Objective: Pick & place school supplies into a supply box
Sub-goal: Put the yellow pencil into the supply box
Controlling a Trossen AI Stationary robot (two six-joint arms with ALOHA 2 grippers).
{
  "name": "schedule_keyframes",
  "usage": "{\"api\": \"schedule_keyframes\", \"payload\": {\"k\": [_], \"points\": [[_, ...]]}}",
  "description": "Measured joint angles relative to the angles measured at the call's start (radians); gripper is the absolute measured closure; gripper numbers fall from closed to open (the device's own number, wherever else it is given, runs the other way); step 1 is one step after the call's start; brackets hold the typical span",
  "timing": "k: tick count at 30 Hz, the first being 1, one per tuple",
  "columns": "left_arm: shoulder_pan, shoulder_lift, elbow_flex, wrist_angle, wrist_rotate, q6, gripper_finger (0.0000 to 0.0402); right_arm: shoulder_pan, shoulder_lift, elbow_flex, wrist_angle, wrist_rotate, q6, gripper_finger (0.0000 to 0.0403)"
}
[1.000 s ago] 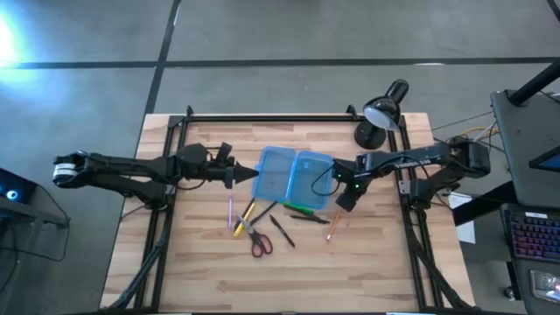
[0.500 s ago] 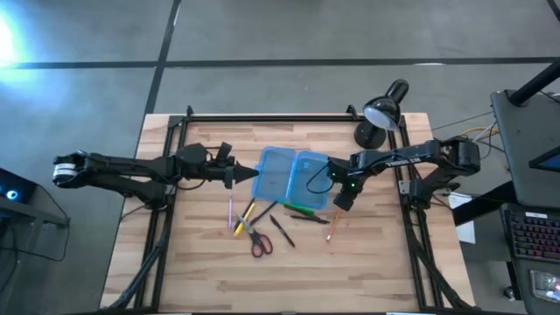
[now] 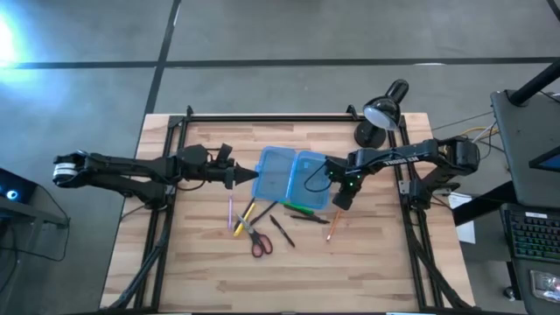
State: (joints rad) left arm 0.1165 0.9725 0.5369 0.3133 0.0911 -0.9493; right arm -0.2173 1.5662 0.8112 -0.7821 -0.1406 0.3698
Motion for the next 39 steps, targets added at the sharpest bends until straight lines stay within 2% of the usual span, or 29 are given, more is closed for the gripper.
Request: {"api": "schedule_keyframes", "payload": {"k": [4,7,20,27,33,39], "points": [[0.0,0.0,0.001,0.02,0.002,-0.002,0.0336,0.0,0.0,0.0,-0.004,0.0,-0.004,0.0394],[-0.003,0.0,0.001,0.016,0.004,-0.014,0.0325,0.0,0.0,0.0,-0.005,0.0,-0.009,0.0394],[-0.014,0.016,0.0,0.01,0.004,-0.025,0.0324,0.0,0.02,-0.001,0.012,-0.001,-0.027,0.0394],[-0.058,0.082,0.01,0.009,0.004,-0.099,0.032,0.0,0.055,0.003,0.014,-0.016,-0.03,0.0394],[-0.113,0.118,0.061,0.005,0.008,-0.092,0.0318,-0.002,0.046,0.003,0.016,-0.016,-0.033,0.0394],[-0.173,0.216,0.126,-0.108,-0.022,-0.092,0.0319,-0.003,0.043,0.002,0.016,-0.018,-0.03,0.0394]]}}
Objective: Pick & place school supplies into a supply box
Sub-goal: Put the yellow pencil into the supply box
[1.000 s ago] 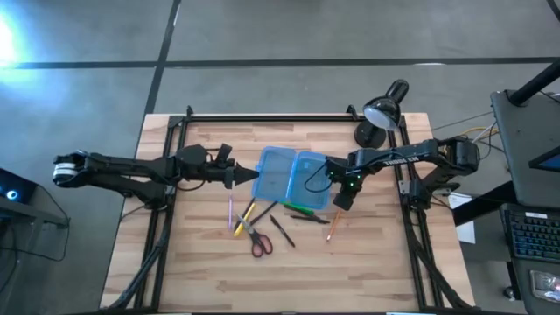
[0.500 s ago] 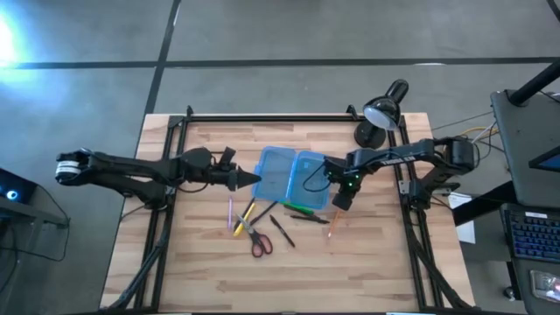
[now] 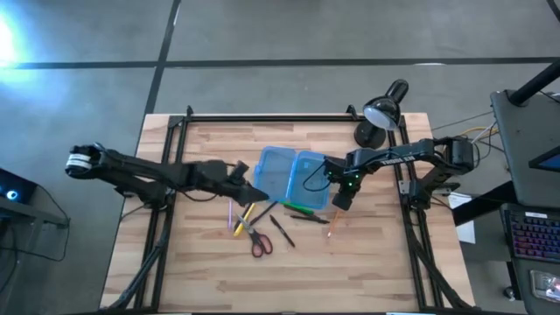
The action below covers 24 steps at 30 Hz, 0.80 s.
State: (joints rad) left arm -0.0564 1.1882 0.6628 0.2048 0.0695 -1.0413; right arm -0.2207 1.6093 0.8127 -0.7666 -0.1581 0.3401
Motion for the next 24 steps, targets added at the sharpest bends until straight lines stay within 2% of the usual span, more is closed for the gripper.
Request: {"api": "schedule_keyframes", "payload": {"k": [4,8,12,15,21,24], "points": [[-0.077,0.098,0.106,-0.102,-0.117,0.053,0.0319,0.0,0.0,0.0,0.0,0.0,0.0,0.0394],[-0.143,0.204,0.261,-0.315,-0.273,0.051,0.0319,0.0,-0.001,0.0,0.0,-0.001,-0.001,0.0394],[-0.194,0.314,0.398,-0.431,-0.367,0.045,0.0319,0.0,-0.005,-0.002,0.002,-0.004,-0.004,0.0394],[-0.231,0.397,0.471,-0.435,-0.404,0.047,0.0319,0.0,-0.006,-0.002,0.003,-0.004,-0.004,0.0394],[-0.28,0.557,0.601,-0.476,-0.412,0.051,0.0319,0.0,-0.006,-0.002,0.023,-0.013,-0.004,0.0394],[-0.303,0.631,0.661,-0.46,-0.422,0.101,0.0319,0.0,-0.005,-0.002,0.029,-0.013,-0.004,0.0394]]}}
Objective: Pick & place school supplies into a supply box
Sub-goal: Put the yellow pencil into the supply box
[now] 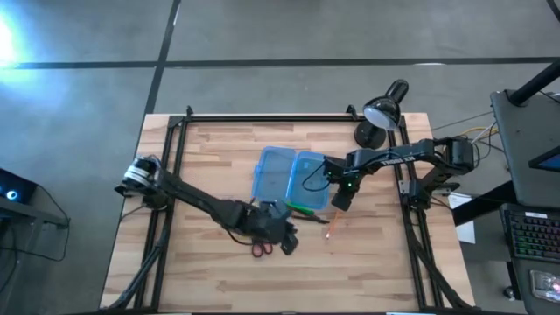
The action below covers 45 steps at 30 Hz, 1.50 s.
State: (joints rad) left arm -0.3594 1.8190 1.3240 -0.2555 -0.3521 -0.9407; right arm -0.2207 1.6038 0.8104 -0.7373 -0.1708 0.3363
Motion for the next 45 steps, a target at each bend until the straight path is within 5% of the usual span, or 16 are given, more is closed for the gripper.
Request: {"api": "schedule_keyframes", "payload": {"k": [11,23,45], "points": [[-0.041,0.273,0.303,-0.007,-0.195,0.009,0.0319,0.0,0.001,0.0,0.023,0.012,0.002,0.0394],[-0.04,0.529,0.692,-0.256,-0.199,-0.096,0.0319,0.0,0.001,-0.002,0.023,0.013,0.004,0.0394],[-0.026,0.586,0.732,-0.308,-0.232,-0.135,0.0241,0.0,0.001,-0.003,0.043,0.009,0.005,0.0394]]}}
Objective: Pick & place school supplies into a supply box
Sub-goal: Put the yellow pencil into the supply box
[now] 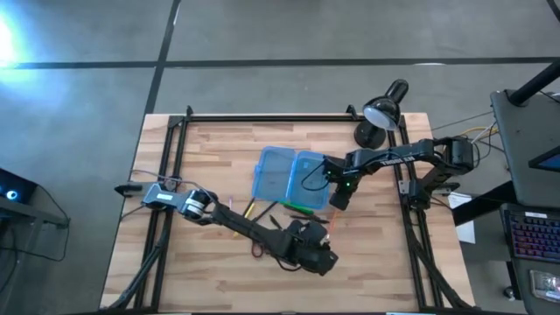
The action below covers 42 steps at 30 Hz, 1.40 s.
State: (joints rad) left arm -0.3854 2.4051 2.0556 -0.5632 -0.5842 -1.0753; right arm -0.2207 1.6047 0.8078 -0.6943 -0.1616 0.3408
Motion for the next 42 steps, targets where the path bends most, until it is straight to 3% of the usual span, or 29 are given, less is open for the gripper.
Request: {"api": "schedule_keyframes", "payload": {"k": [42], "points": [[0.026,0.003,-0.062,0.18,0.063,-0.193,0.0241,0.0,-0.001,-0.017,0.053,-0.027,0.072,0.0394]]}}
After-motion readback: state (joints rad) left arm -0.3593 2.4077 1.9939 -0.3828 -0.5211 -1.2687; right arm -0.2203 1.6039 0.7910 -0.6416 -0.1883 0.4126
